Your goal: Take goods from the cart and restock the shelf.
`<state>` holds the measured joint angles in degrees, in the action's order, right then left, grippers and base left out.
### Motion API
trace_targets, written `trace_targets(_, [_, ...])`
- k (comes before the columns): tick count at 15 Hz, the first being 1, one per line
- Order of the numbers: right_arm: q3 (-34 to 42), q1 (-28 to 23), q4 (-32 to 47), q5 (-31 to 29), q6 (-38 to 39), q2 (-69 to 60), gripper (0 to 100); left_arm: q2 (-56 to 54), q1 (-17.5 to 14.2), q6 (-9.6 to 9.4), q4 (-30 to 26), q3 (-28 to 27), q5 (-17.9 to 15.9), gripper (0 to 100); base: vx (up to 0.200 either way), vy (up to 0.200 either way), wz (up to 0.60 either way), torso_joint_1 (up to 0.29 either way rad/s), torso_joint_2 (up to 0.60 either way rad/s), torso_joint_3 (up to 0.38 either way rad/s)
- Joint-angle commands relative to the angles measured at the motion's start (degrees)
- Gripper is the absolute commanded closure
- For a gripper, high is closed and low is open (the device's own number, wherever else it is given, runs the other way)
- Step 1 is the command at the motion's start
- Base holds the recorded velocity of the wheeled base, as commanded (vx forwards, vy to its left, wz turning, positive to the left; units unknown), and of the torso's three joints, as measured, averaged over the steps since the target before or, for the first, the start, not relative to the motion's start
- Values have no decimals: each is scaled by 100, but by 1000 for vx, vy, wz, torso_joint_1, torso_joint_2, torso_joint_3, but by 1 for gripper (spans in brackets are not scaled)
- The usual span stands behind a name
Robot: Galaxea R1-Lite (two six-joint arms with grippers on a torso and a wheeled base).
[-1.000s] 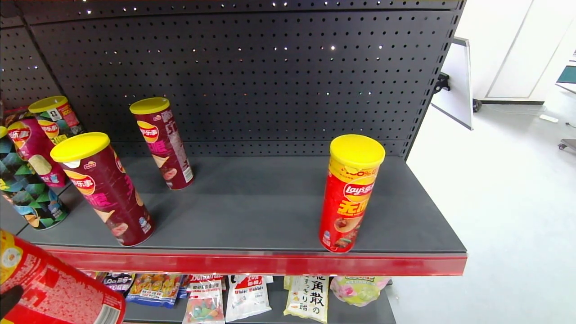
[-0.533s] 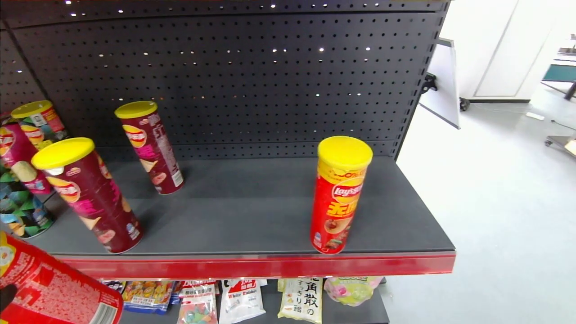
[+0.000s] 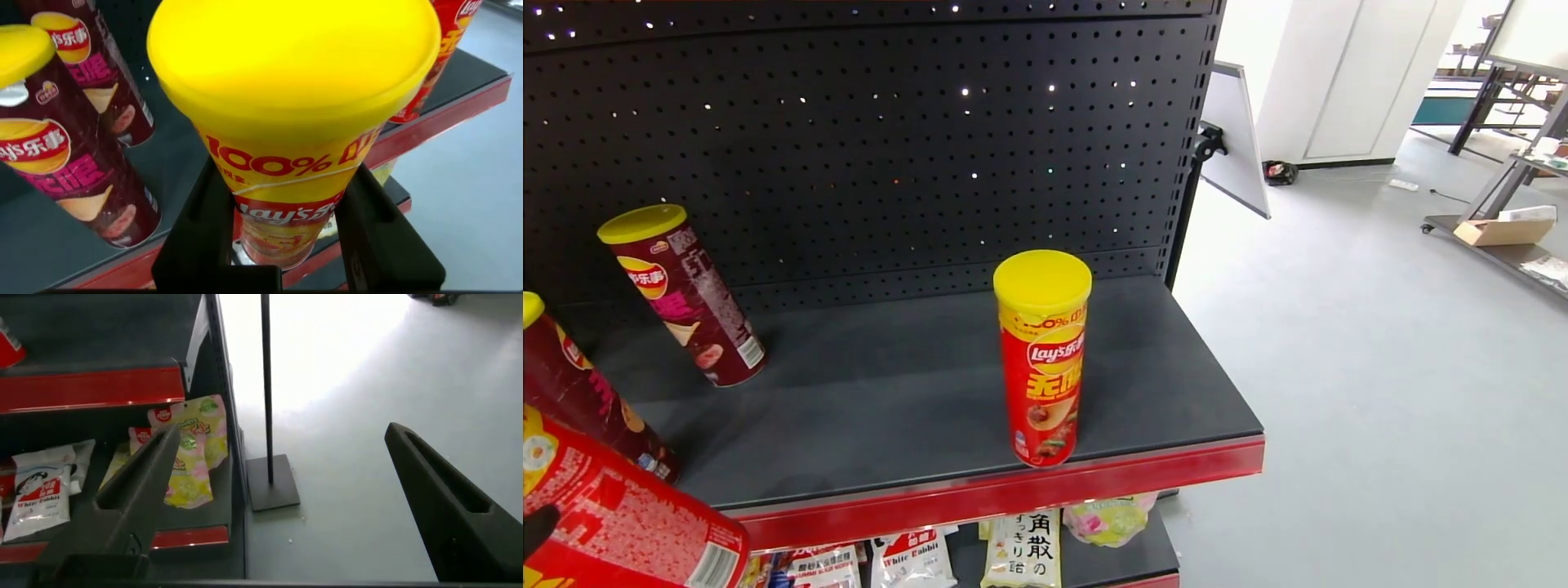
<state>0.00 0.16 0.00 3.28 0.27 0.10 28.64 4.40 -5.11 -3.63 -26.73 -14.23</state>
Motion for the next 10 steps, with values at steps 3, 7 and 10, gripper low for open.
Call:
trace_targets(3, [0, 2, 0, 6, 0, -1, 0, 793, 8, -8, 12, -368, -10, 100, 0, 0, 0, 0, 0, 0])
trace_targets(7, [0, 2, 0, 6, 0, -1, 0, 2067, 8, -25, 205, -1062, -19, 100, 0, 0, 0, 0, 0, 0])
trace_targets(10, [0, 2, 0, 6, 0, -1, 0, 2814, 17, -52, 838, -1167, -36, 100, 0, 0, 0, 0, 0, 0])
